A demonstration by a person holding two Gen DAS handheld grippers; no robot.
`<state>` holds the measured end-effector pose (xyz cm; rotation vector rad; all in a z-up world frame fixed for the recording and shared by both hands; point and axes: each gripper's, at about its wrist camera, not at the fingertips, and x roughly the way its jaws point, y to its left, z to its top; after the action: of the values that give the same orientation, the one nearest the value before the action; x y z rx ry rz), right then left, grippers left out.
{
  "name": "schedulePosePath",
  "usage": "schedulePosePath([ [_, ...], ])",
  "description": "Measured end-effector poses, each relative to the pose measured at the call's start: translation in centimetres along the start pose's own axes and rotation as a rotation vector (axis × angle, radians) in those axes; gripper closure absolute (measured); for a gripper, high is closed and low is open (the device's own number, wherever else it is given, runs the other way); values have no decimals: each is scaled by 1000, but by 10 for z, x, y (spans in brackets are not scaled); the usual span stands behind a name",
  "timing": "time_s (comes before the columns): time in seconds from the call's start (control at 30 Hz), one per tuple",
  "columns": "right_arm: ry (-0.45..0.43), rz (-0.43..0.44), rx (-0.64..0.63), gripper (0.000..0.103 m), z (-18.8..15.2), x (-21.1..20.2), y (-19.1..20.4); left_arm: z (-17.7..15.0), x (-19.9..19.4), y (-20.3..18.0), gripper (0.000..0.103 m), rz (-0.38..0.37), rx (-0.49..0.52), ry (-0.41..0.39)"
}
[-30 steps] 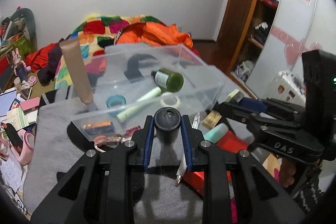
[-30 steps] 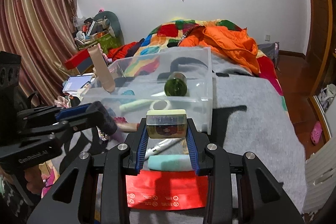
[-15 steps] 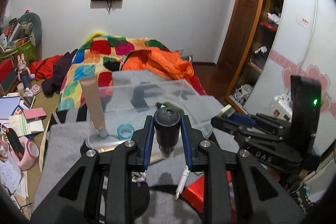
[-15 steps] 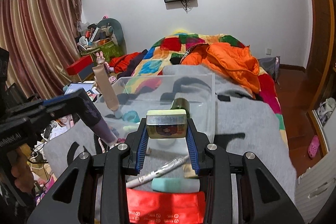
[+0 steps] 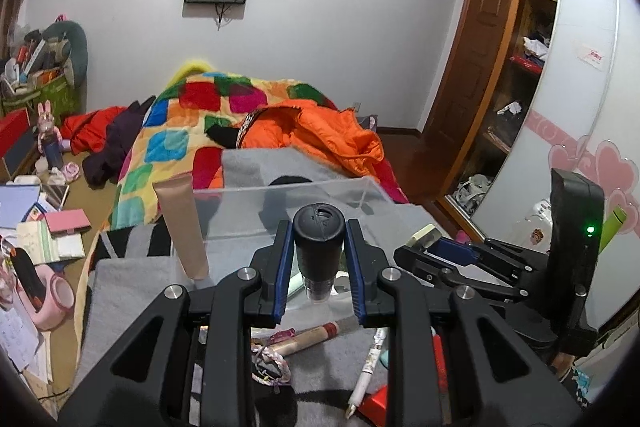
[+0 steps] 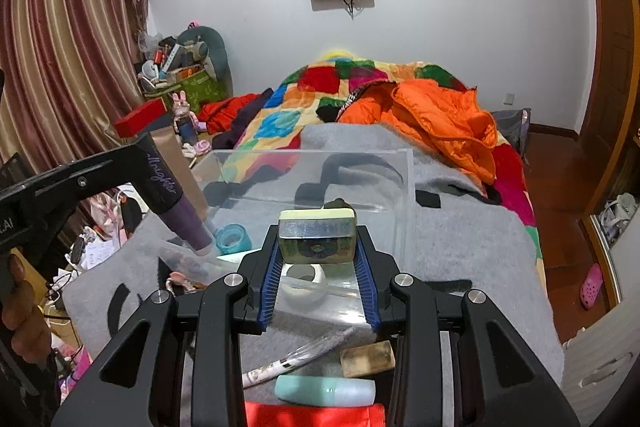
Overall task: Organize objects
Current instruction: 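Lift the purple lipstick with the left gripper while the right lifts the green box, then lower the lipstick into the clear box while the right drops the green box in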
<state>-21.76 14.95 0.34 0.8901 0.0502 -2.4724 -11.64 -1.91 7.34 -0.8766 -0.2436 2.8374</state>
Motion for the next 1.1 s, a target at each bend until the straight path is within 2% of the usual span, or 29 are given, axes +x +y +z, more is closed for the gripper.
schedulePosePath([
  [0.1, 31, -5, 6, 72, -2, 12, -2, -4, 17, 9, 78, 25, -21, 22],
  [0.4, 89, -19, 10, 72, -7, 37, -8, -15, 51, 22, 78, -50, -80, 96],
  [0.8, 85, -43, -26, 71, -8, 39, 3, -32, 69, 29, 78, -85, -103, 171],
  [0.9, 81, -47, -28, 63, -7, 36, 4, -35, 66, 40, 78, -70, -139, 178],
  [0.97, 64, -57, -31, 53, -7, 31, 6, -35, 64, 46, 77, -56, -153, 182],
  [1.03, 48, -60, -32, 50, -7, 25, 7, -37, 59, 52, 74, -43, -166, 182],
  [1.1, 39, -57, -35, 48, -7, 20, 9, -38, 54, 55, 65, -26, -168, 174],
])
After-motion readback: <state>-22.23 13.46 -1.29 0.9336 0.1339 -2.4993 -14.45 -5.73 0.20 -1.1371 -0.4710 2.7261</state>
